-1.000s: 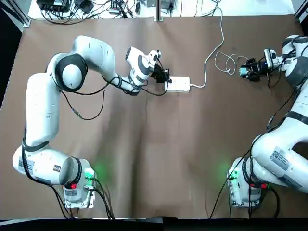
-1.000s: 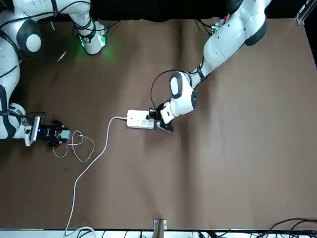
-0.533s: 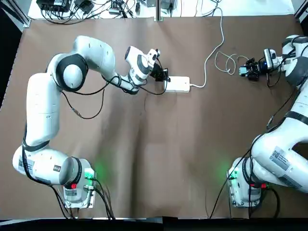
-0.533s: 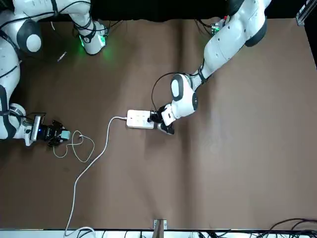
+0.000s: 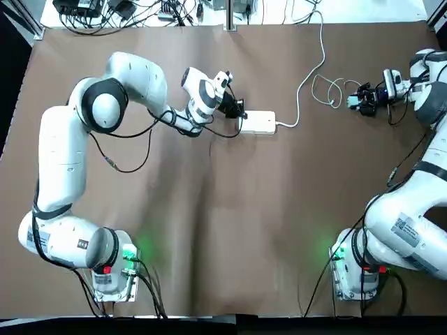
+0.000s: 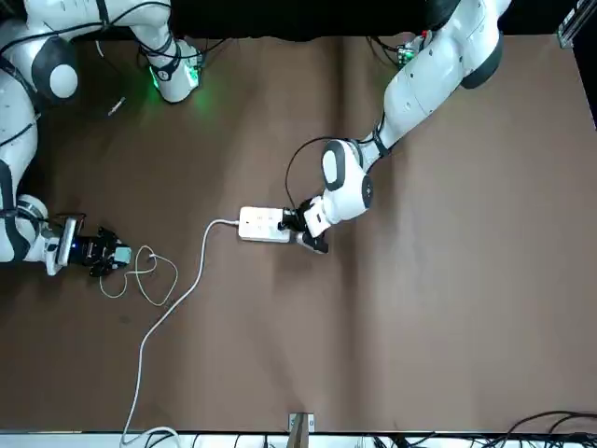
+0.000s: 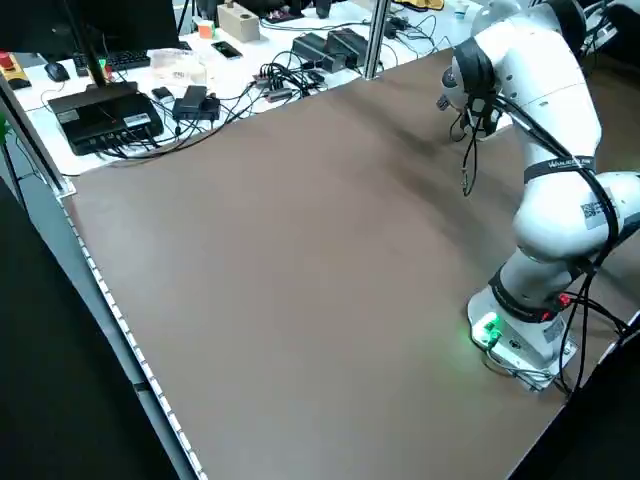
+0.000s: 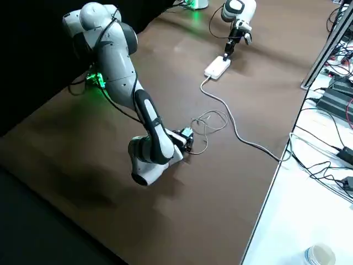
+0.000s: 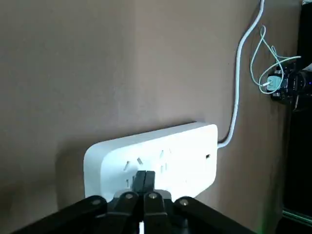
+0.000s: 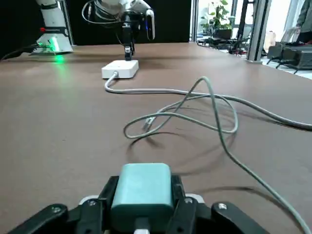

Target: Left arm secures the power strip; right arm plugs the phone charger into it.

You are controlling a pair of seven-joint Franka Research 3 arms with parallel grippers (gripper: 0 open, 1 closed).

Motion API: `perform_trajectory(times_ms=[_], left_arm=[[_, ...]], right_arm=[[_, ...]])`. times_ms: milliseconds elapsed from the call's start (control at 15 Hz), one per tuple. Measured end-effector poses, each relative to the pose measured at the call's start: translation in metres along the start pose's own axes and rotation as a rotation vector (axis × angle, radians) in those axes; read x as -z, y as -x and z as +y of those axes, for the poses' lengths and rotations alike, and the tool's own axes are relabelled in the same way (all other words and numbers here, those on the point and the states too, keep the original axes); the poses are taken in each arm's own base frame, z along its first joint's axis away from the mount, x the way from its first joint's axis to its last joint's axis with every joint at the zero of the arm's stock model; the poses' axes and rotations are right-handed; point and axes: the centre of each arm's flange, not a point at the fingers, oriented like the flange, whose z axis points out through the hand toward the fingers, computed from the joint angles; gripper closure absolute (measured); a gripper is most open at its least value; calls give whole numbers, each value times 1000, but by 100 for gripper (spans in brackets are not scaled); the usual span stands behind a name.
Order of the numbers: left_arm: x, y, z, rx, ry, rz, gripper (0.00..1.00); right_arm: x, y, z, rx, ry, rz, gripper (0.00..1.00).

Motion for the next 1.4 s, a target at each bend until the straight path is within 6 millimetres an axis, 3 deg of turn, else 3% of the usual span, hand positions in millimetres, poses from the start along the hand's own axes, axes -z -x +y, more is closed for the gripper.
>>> perform_trajectory(times_ms=[267, 600, 667, 733, 1067, 1400], left_arm=[[0, 0, 0, -1, 0, -1, 99], [0, 0, -1, -4, 0, -1, 99], [-1, 0, -1, -5, 0, -1, 99], [-1, 0, -1, -5, 0, -1, 99], [-1, 0, -1, -5, 1, -1, 99], [-1, 0, -1, -5, 1, -1, 99]], right_arm=[[8, -34, 22, -60, 4, -37, 52], [23, -120, 57, -222, 18, -121, 52], [24, -148, 67, -307, 19, -193, 52], [22, -162, 71, -345, 17, -234, 52], [8, -246, 92, -499, 26, -443, 52], [-35, -339, 103, -664, 64, -647, 52]])
